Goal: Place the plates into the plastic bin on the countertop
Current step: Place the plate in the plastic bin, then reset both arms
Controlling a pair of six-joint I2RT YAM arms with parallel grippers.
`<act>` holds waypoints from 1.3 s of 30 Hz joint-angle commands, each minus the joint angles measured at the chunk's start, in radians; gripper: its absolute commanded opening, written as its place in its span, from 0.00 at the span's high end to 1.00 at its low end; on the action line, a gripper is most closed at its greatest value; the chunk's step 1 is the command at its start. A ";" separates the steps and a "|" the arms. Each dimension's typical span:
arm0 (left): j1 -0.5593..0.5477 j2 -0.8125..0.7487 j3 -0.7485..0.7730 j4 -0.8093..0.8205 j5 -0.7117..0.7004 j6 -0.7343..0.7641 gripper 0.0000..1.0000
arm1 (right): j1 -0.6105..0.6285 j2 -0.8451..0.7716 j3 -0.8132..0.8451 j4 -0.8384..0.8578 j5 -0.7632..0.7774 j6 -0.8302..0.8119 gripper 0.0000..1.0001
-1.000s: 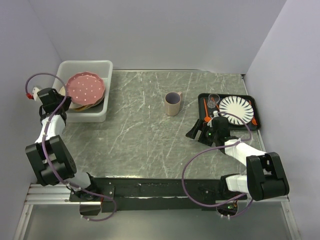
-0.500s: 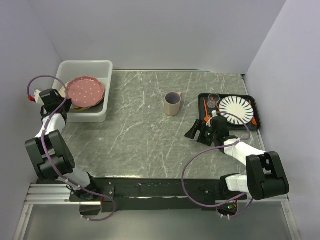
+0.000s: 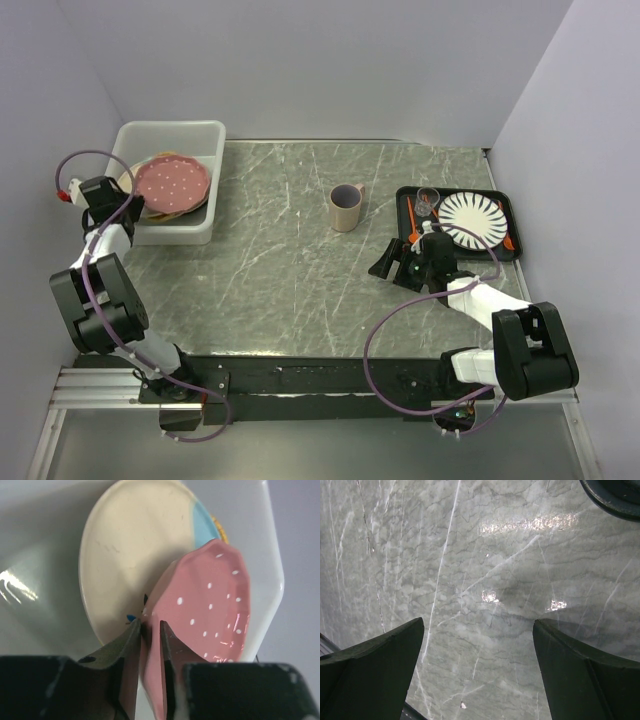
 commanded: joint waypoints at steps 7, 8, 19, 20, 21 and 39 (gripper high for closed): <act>0.012 -0.083 0.048 0.124 0.004 -0.011 0.44 | 0.010 0.004 0.035 0.008 0.010 -0.020 0.04; 0.012 -0.085 0.048 0.124 0.003 -0.011 0.35 | 0.010 0.005 0.036 0.008 0.010 -0.018 0.04; 0.012 -0.114 0.030 0.171 0.066 0.020 0.01 | 0.012 0.002 0.038 0.006 0.010 -0.021 0.04; 0.012 -0.114 0.030 0.177 0.075 0.020 0.01 | 0.012 0.002 0.038 0.006 0.010 -0.021 0.04; 0.012 -0.115 0.030 0.182 0.081 0.026 0.01 | 0.012 0.002 0.036 0.006 0.010 -0.021 0.04; -0.303 -0.147 0.139 -0.025 0.069 0.291 0.01 | 0.080 -0.071 0.059 -0.058 0.143 -0.010 0.04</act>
